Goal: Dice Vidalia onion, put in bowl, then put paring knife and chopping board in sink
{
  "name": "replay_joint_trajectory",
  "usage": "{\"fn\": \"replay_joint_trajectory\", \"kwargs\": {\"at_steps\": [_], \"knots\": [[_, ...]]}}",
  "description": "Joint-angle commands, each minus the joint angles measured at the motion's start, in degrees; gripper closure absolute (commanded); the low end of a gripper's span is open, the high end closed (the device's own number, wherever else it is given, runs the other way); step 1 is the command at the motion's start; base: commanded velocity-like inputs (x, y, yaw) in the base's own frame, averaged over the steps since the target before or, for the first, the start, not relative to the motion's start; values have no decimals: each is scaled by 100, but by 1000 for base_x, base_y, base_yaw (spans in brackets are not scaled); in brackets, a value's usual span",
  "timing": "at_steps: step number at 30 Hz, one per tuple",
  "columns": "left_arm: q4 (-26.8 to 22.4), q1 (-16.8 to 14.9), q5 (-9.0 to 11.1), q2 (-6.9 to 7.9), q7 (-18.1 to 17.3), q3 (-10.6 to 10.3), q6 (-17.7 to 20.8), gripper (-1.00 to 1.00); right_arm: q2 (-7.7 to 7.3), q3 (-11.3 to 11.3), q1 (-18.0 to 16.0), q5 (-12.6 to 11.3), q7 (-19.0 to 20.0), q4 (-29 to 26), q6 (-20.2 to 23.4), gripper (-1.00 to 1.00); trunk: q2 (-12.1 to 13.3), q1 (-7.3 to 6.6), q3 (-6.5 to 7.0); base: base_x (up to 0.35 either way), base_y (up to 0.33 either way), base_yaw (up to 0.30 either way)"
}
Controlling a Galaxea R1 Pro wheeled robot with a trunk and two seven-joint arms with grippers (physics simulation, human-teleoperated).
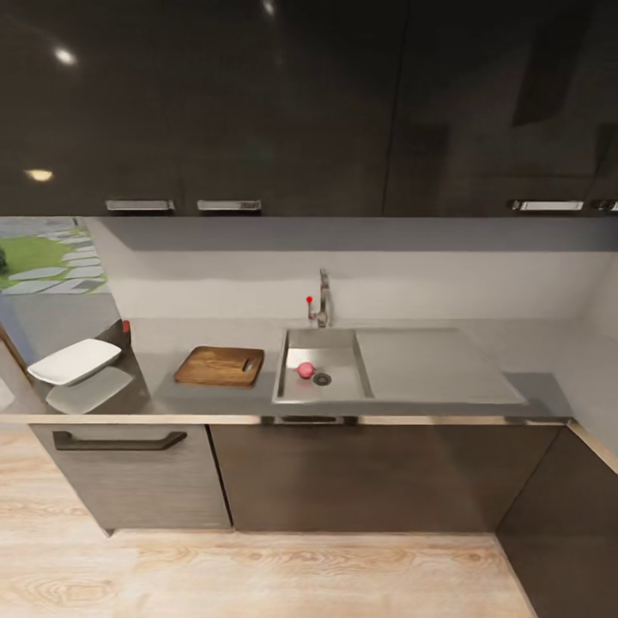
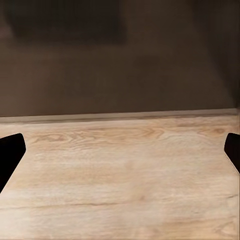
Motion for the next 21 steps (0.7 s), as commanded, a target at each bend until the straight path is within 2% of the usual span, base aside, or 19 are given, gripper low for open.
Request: {"fn": "replay_joint_trajectory", "kwargs": {"at_steps": [1,8,14,21], "knots": [[-11,2,52,0,18,-13,-11,-100,1,-19,-5,63,-51,3,-9,-100,-11,6,-11,228,-250,43],[-11,2,52,8,18,-9,-12,-100,-9,-19,-5,71,-51,11,21,-100,-11,6,-11,193,-179,12],[-11,2,52,9,18,-8,-11,-100,-27,-19,-5,80,-31,12,407,-100,-11,6,-11,27,-25,1],[-11,2,52,9,18,-8,-12,-100,-8,-19,-5,81,-25,6,479,-100,-11,6,-11,2,-2,0]]}}
